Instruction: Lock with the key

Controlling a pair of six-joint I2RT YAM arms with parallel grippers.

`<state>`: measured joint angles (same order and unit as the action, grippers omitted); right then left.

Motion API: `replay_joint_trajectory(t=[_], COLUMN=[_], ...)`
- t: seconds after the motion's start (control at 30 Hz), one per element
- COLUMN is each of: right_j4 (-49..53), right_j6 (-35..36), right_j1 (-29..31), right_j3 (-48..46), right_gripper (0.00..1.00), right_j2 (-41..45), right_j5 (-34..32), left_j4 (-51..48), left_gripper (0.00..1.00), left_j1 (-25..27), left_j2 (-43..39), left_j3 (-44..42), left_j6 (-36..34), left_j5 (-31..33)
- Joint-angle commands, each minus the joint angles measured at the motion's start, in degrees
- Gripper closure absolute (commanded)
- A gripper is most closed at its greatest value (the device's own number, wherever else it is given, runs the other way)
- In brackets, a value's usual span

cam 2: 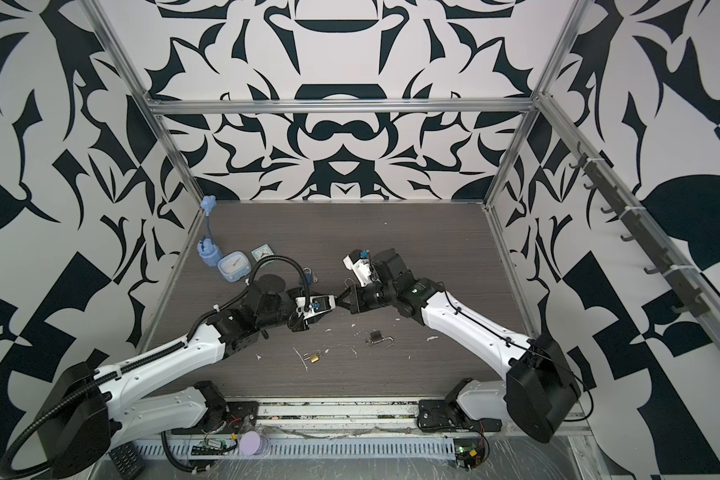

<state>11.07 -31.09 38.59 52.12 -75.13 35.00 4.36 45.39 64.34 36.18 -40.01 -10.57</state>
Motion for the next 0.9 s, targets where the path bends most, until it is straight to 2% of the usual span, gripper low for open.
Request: replay_joint_trajectory(t=[0.0,0.4,0.87], right_j4=[-1.6,-5.3,-10.2], right_j6=[0.0,0.2,-1.3], right_j1=[1.4,2.5,3.5], right_j3=[-1.3,-3.7,-5.0], right_gripper=[1.00,1.00,1.00], right_j2=[-2.0,-5.9,-9.8], right_j5=[3.7,5.0,5.7], left_j4=[10.8,13.1,20.4], left_gripper=[1.00,1.00,1.00], left_j1=[1.1,1.9,2.0], left_j2=[-0.5,1.8,2.6], left_j3=[3.4,9.0,9.7], left_j6=[0.7,1.6,4.7], left_j5=[-5.1,-7.5,-7.5])
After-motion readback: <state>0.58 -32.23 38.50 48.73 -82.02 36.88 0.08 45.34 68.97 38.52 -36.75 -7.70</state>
